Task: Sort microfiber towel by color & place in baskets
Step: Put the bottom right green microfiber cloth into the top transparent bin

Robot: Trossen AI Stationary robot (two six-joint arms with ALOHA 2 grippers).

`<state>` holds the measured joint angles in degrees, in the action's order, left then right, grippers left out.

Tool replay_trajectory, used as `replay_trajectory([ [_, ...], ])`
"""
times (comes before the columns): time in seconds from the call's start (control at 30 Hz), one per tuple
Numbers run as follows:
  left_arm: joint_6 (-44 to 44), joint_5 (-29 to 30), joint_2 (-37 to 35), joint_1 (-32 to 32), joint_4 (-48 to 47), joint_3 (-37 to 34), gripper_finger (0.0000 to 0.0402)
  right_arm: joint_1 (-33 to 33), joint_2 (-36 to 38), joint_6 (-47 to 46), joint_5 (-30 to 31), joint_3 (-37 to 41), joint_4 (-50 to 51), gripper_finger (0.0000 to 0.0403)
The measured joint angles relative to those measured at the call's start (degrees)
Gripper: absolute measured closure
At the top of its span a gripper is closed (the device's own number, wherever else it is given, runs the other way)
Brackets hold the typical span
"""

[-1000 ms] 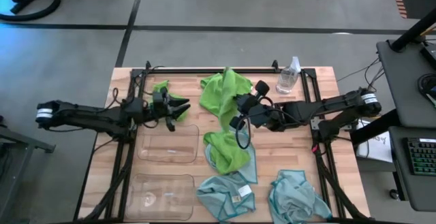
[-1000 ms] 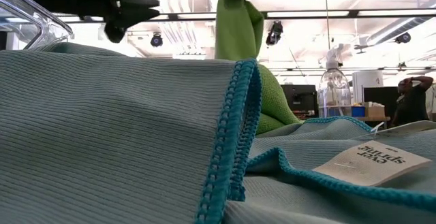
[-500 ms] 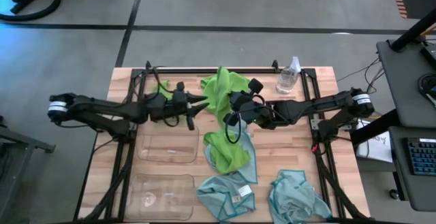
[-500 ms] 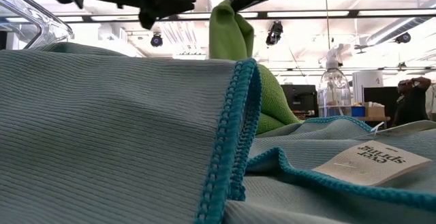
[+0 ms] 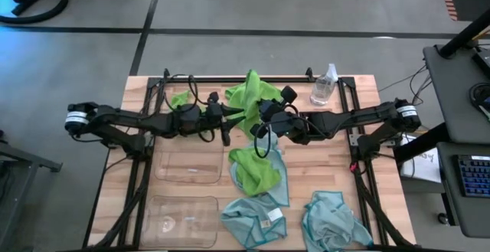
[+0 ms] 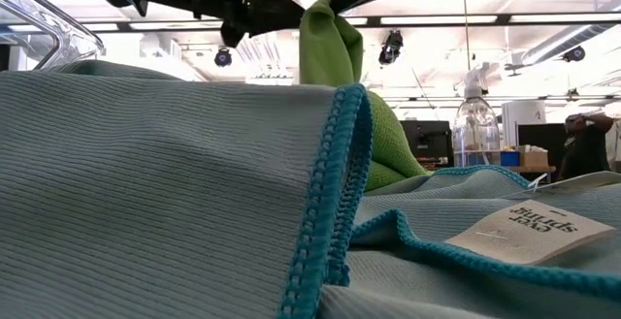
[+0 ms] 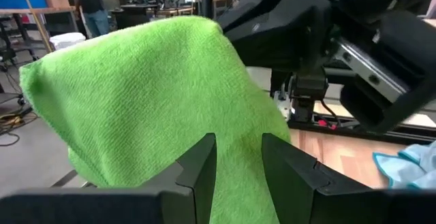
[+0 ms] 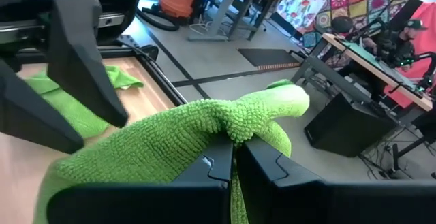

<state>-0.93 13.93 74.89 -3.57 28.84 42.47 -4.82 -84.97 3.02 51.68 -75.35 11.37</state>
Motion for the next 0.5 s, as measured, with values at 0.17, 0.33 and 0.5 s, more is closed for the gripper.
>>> replay_trajectory([
  [0.17, -0.19, 0.00, 0.03, -0.25, -0.06, -0.01, 0.0299, 0.18, -0.22, 0.01, 0.00, 0.00, -0.16, 0.0394],
  [0.33, -1.14, -2.99, -0.01, -0.25, 0.01, -0.04, 0.0299, 0.91, -0.37, -0.48, -0.01, 0.00, -0.23, 0.0394],
  [0.5, -1.25, -3.02, 0.01, -0.31, 0.00, -0.04, 0.0299, 1.78, -0.39, -0.89, 0.00, 0.00, -0.66, 0.0394],
])
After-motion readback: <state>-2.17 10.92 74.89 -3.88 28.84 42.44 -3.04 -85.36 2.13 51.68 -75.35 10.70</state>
